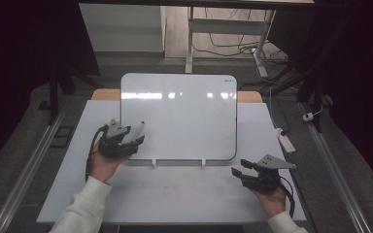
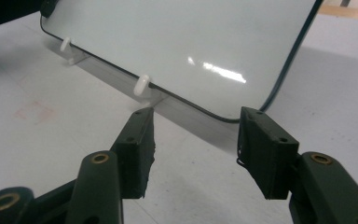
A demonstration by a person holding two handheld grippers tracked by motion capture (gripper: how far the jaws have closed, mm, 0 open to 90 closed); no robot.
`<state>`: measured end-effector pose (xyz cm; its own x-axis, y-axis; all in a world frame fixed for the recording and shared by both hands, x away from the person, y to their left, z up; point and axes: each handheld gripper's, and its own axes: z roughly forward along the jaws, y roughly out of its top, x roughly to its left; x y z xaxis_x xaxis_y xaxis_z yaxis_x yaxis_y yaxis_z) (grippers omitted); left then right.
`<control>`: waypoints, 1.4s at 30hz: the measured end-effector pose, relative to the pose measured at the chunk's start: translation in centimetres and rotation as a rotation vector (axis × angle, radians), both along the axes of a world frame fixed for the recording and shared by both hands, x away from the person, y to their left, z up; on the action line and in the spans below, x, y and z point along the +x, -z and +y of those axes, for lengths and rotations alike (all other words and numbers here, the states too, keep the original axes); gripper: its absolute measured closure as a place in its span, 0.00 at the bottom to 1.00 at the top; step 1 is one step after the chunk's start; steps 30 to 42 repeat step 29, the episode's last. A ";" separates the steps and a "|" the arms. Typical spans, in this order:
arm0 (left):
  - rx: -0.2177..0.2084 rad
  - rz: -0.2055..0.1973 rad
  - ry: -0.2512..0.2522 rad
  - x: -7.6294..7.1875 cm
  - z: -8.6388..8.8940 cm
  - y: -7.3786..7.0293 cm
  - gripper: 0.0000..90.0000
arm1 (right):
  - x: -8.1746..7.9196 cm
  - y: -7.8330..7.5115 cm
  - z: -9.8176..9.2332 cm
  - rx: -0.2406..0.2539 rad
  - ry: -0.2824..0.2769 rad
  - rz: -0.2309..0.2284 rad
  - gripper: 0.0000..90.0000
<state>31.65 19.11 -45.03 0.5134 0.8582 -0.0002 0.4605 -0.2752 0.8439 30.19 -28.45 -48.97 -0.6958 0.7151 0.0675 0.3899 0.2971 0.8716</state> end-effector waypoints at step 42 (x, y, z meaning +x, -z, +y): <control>-0.060 0.122 0.120 -6.9 3.2 4.0 0.30 | -0.2 0.4 -1.8 -0.097 -0.012 -0.116 0.47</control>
